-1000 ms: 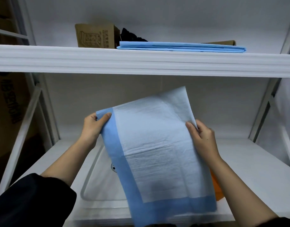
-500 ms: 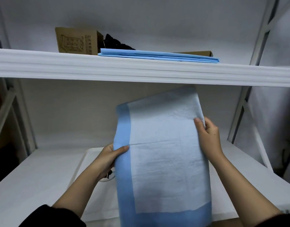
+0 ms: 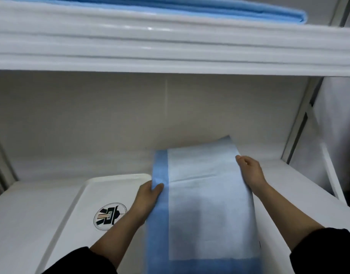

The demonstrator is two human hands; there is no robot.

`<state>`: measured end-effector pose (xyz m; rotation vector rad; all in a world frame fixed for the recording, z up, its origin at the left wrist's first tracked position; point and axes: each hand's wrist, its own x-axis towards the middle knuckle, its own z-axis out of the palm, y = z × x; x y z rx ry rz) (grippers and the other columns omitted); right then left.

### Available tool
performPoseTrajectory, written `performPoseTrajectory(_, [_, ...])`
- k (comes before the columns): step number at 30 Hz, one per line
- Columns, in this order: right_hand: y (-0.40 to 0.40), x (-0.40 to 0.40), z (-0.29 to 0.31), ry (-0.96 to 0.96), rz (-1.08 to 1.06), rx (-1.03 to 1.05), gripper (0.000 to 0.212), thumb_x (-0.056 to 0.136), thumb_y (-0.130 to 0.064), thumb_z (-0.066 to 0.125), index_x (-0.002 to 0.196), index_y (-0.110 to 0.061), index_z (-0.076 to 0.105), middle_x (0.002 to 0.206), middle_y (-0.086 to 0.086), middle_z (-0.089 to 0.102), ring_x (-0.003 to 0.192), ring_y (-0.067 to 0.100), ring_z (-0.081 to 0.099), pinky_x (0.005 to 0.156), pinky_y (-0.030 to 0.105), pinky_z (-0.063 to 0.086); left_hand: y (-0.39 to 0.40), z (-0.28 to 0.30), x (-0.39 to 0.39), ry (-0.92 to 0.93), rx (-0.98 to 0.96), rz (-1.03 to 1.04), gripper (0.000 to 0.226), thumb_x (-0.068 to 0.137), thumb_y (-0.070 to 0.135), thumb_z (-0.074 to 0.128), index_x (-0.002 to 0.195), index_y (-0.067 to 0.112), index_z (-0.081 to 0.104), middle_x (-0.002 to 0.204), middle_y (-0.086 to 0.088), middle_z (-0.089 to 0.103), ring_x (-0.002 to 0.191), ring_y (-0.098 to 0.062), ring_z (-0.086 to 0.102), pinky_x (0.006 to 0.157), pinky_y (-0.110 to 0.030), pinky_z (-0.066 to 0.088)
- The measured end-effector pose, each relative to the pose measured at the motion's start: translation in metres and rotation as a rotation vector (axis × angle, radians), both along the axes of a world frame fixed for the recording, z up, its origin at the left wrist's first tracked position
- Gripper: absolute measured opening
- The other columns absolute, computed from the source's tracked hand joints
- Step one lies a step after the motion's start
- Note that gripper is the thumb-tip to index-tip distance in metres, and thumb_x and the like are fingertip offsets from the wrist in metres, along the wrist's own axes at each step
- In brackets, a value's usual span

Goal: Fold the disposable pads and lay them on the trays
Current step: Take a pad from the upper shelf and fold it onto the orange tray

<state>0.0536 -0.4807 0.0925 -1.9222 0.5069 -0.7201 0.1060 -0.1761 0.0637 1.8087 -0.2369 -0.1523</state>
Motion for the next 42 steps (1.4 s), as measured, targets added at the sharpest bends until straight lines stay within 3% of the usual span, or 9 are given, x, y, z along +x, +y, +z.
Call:
performPoseTrajectory(4, [-0.012,0.033,-0.044,0.157,-0.029,0.077,0.012,0.092,-0.018,0.06,0.089,-0.006,0.062,0.082,0.014,0.062,0.08,0.023,0.055,0.07,0.031,0.04,-0.015,-0.042,0.031,0.014,0.142,0.047,0.031,0.087,0.034,0.054,0.067,0.011,0.047,0.066,-0.005,0.05,0.06,-0.014,0.04,0.057,-0.028,0.033])
performPoseTrajectory(7, [-0.009,0.044,-0.079,0.254,0.12,0.299,0.051,0.087,-0.006,0.066,0.131,-0.006,0.041,0.107,0.025,0.062,0.083,0.028,0.061,0.069,0.029,0.052,-0.023,-0.077,0.047,0.063,0.212,0.14,0.036,0.092,0.022,0.056,0.061,0.011,0.042,0.059,-0.004,0.045,0.057,-0.016,0.039,0.059,-0.03,0.031])
performPoseTrajectory(10, [-0.001,0.039,-0.108,0.478,0.17,0.128,0.075,0.085,-0.012,0.068,0.144,-0.012,0.022,0.128,0.019,0.054,0.107,0.033,0.058,0.088,0.038,0.049,-0.027,-0.1,0.055,0.167,0.328,0.177,0.036,0.091,0.014,0.056,0.058,0.011,0.043,0.059,-0.006,0.048,0.064,-0.023,0.049,0.064,-0.031,0.036])
performPoseTrajectory(13, [0.001,0.035,-0.126,0.597,0.2,-0.058,0.078,0.085,-0.028,0.065,0.146,-0.018,0.019,0.138,0.007,0.045,0.123,0.029,0.049,0.099,0.038,0.042,-0.032,-0.098,0.061,0.21,0.419,0.101,0.023,0.089,0.022,0.056,0.096,0.001,0.059,0.096,-0.02,0.065,0.095,-0.035,0.062,0.078,-0.035,0.045])
performPoseTrajectory(17, [-0.002,0.029,-0.135,0.663,0.192,-0.227,0.054,0.09,-0.023,0.055,0.139,-0.029,0.034,0.13,0.005,0.048,0.114,0.024,0.053,0.093,0.03,0.043,-0.032,-0.095,0.056,0.102,0.502,-0.067,0.074,0.092,0.02,0.052,0.151,0.017,0.008,0.135,-0.018,0.052,0.113,-0.031,0.056,0.091,-0.033,0.042])
performPoseTrajectory(22, [-0.002,0.018,-0.137,0.355,0.111,-0.339,0.032,0.092,-0.001,0.045,0.106,-0.022,0.065,0.107,-0.01,0.05,0.103,0.017,0.058,0.077,0.016,0.036,-0.03,-0.1,0.051,-0.22,0.612,-0.08,0.029,0.092,0.012,0.052,0.111,0.031,0.064,0.116,0.003,0.068,0.102,-0.017,0.064,0.083,-0.022,0.044])
performPoseTrajectory(26, [-0.002,0.027,-0.129,0.217,0.041,-0.473,0.034,0.094,-0.003,0.045,0.112,-0.022,0.065,0.112,-0.008,0.053,0.091,0.016,0.063,0.077,0.024,0.045,-0.036,-0.103,0.047,-0.333,0.521,0.065,0.025,0.093,0.015,0.054,0.109,0.026,0.069,0.114,0.009,0.069,0.106,-0.014,0.063,0.081,-0.018,0.04])
performPoseTrajectory(35, [0.008,0.055,-0.128,0.9,0.061,-0.692,0.037,0.096,-0.008,0.031,0.132,-0.012,0.037,0.131,0.006,0.037,0.096,0.027,0.058,0.07,0.032,0.038,-0.05,-0.102,0.068,-0.125,0.919,-0.14,0.036,0.094,0.026,0.046,0.129,0.021,0.052,0.131,-0.007,0.055,0.121,-0.025,0.053,0.096,-0.029,0.042])
performPoseTrajectory(42, [0.004,0.053,-0.125,0.863,0.096,-0.635,0.027,0.099,-0.019,0.027,0.12,-0.009,0.041,0.11,0.008,0.049,0.084,0.029,0.05,0.074,0.032,0.038,-0.052,-0.101,0.065,-0.134,1.049,-0.115,0.032,0.098,0.024,0.039,0.125,0.018,0.054,0.129,-0.008,0.057,0.12,-0.026,0.055,0.094,-0.031,0.044])
